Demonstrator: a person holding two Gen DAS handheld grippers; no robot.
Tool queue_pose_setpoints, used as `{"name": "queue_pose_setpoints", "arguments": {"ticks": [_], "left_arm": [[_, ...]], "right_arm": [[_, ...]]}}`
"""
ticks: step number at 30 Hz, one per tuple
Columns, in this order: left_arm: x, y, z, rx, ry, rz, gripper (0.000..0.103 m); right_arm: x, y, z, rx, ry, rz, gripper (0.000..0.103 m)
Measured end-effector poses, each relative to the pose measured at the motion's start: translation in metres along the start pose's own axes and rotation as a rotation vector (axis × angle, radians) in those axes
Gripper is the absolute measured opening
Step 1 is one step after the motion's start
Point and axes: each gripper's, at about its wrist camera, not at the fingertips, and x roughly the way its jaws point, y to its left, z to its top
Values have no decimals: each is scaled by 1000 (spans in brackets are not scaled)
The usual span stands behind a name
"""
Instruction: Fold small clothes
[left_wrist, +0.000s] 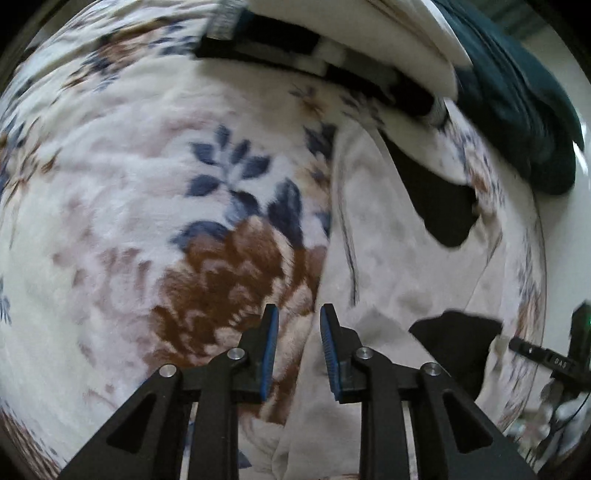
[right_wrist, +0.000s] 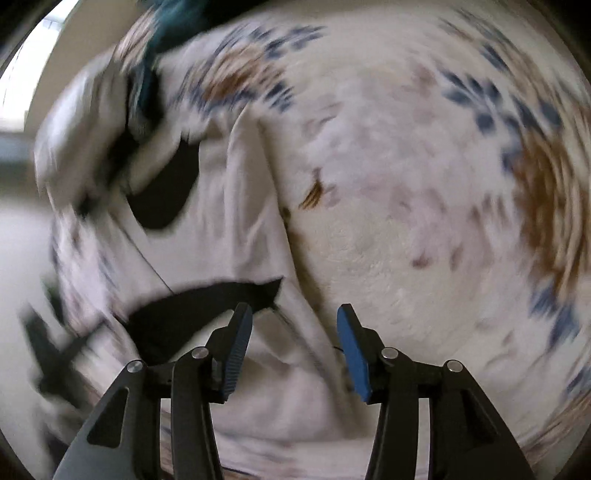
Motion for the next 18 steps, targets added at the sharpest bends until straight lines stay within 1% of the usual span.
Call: {"name": "queue_pose_setpoints", "arguments": {"ticks": [1, 2, 4, 5, 7, 8, 9, 11, 14, 15, 16, 17, 18], "left_arm": [[4, -5, 0, 25, 5, 9, 21], [6, -8, 1, 43, 6, 14, 21], [8, -14, 3, 51, -3, 28, 21], [8, -14, 3, 45, -6, 22, 21], [6, -10, 3, 21, -12, 22, 21], [4, -8, 2, 17, -15, 20, 21], [2, -5, 2, 14, -19, 22, 21], [-4, -3, 1, 34, -30, 57, 21], [-6, -9, -1, 75, -33, 79, 21], [-6, -12, -2, 97, -29, 85, 21], [-4, -16, -4, 122, -25, 97, 21], [-2, -20, -5, 142, -22, 108, 21], [-1, -23, -5, 151, -18, 108, 21]], "right_arm": [[6, 8, 0, -60, 18, -32, 51], [10, 14, -2, -94, 25, -44, 51], [15, 25, -4, -160, 29, -66, 51], [18, 32, -5, -195, 33, -78, 50], [16, 40, -7, -216, 2, -102, 44], [13, 41, -9, -215, -12, -96, 41], [9, 43, -9, -212, -23, -85, 41], [-1, 48, -11, -217, -38, -83, 41], [-8, 52, -17, -266, -8, -68, 42], [-5, 54, -20, -285, 5, -78, 42], [-1, 58, -20, -300, 4, -114, 42], [3, 60, -22, -317, 10, -128, 42], [9, 63, -22, -329, 17, -127, 40]]}}
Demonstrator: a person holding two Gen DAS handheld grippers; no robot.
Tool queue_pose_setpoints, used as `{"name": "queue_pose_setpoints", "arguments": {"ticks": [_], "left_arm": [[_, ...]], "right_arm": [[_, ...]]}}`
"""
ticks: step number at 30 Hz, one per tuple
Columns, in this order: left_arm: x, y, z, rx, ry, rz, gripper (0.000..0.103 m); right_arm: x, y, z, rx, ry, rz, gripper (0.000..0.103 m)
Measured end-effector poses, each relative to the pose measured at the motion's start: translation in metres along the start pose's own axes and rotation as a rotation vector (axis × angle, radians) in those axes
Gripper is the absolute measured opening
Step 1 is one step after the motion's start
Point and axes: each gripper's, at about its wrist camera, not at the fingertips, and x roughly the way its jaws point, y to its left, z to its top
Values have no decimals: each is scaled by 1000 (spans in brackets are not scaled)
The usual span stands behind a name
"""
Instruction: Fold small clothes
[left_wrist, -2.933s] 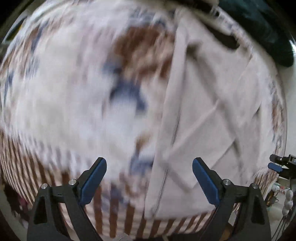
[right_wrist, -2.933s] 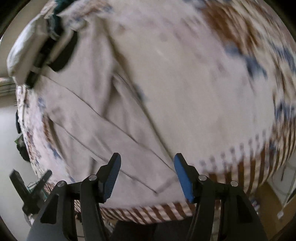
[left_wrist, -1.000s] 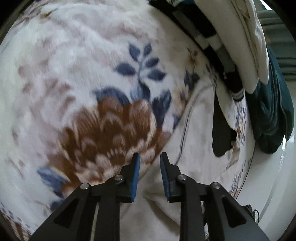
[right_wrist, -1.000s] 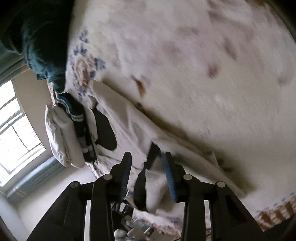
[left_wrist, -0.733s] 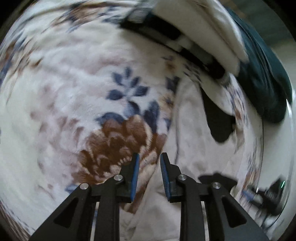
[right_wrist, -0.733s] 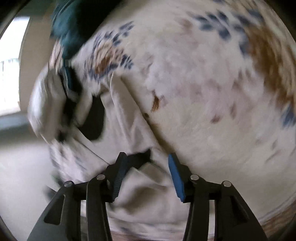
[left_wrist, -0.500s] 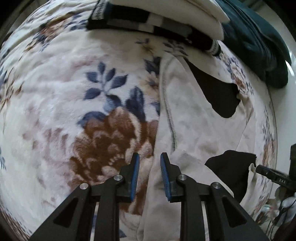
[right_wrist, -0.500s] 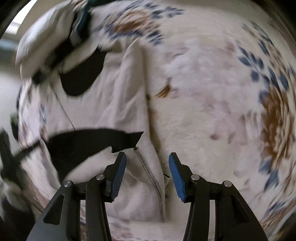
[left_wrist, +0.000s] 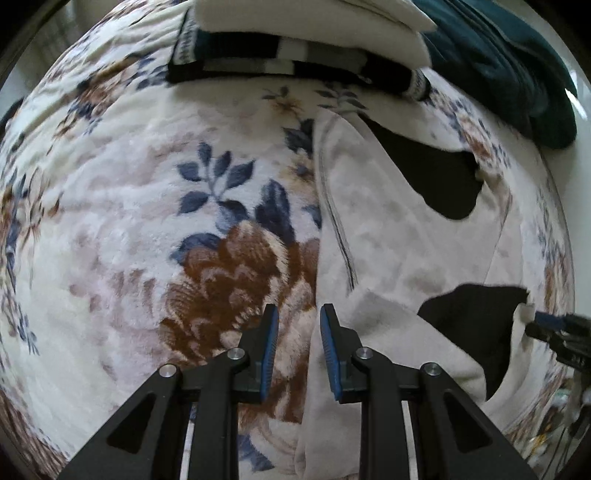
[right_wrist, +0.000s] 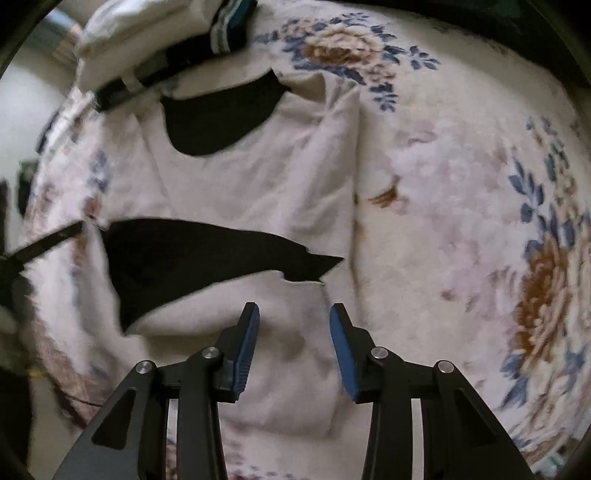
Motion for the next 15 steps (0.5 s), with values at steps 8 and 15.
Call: {"name": "queue_pose_setpoints", "arguments": {"ticks": [8, 15], "left_arm": [[-5, 10, 0, -89, -23, -39, 21], [-4, 3, 0, -65, -8, -92, 21]], "right_arm": [[-2, -31, 17, 225, -101, 33, 3], [6, -51, 15, 304, -89, 1, 3]]}}
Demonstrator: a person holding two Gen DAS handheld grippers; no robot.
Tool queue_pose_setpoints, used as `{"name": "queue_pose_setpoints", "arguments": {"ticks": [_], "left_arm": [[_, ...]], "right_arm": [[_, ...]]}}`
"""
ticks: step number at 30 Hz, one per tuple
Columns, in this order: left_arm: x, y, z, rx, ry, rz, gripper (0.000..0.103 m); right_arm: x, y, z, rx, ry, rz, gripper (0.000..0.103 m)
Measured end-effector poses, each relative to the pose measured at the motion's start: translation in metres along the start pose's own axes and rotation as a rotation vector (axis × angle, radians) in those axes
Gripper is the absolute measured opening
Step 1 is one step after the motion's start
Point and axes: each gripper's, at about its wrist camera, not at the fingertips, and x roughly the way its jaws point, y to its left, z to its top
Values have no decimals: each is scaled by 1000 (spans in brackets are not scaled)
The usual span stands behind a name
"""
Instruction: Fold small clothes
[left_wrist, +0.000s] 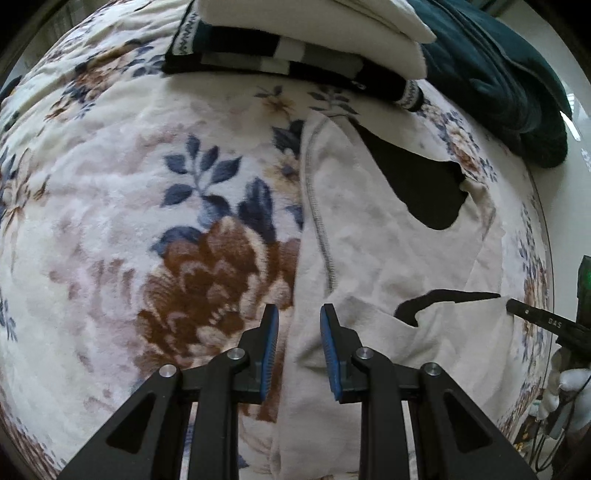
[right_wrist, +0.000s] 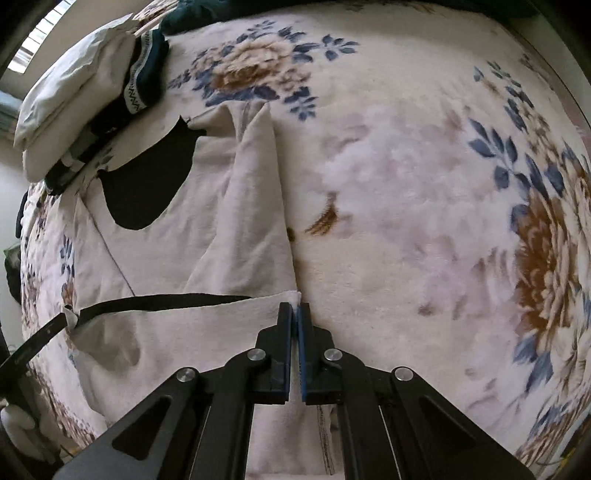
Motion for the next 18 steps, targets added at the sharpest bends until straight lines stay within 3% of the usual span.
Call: {"name": "queue_pose_setpoints", "arguments": {"ticks": [4, 9, 14, 17, 18], "left_arm": [[1, -2, 4, -11, -11, -41, 21], [-10, 3, 4, -48, -43, -179, 21], [17, -1, 1, -16, 40, -173, 21], [14, -9, 1, 34, -23, -143, 14], [12, -12, 1, 46, -41, -135, 1]], "right_arm": [[-1, 5, 0, -7, 1, -5, 3], [0, 8, 4, 10, 3, 6, 3], [0, 5, 3, 28, 8, 21, 3], [2, 3, 1, 35, 12, 20, 3], [2, 3, 1, 36, 12, 20, 3]]}}
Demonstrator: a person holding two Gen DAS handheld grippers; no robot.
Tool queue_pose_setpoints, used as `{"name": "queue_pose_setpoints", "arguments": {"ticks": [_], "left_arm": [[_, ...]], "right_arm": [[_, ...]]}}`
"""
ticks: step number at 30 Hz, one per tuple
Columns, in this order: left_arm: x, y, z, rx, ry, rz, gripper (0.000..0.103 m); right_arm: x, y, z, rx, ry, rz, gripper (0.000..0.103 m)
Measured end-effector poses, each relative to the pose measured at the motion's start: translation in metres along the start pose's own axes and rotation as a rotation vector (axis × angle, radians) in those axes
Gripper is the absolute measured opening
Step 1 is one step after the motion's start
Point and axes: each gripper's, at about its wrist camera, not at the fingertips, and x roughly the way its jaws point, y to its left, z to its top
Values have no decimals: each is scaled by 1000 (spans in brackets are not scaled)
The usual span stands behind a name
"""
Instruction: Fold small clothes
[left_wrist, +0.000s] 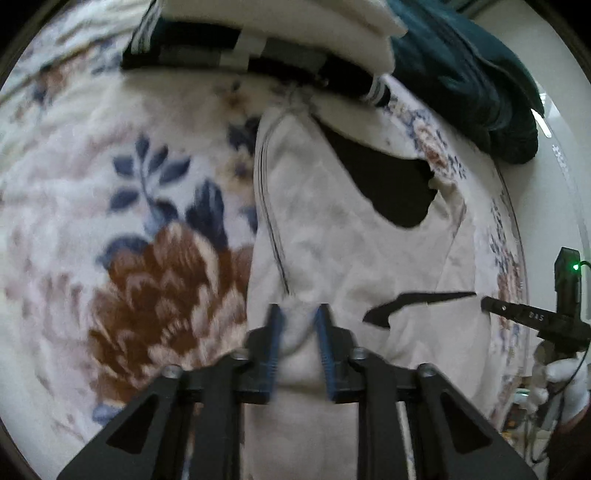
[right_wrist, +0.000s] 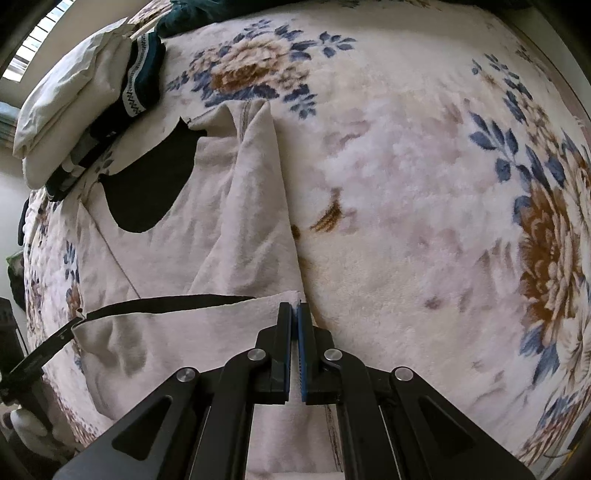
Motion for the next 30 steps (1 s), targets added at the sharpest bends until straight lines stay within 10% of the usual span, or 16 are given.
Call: {"name": "queue_pose_setpoints", "arguments": {"ticks": [16, 21, 26, 30], "left_arm": [[-7, 26, 6, -87, -77, 115, 1], [-4, 25, 6, -84, -78, 123, 1], [-5, 24, 5, -92, -84, 125, 1], [-12, 25, 3, -93, -102, 137, 1]], "right_arm": [[-8, -15, 7, 94, 11, 131, 5], [-12, -42, 12, 201, 14, 236, 52], [10, -38, 12, 169, 125, 313, 52], [-8, -19, 5, 78, 3, 230, 4]]}}
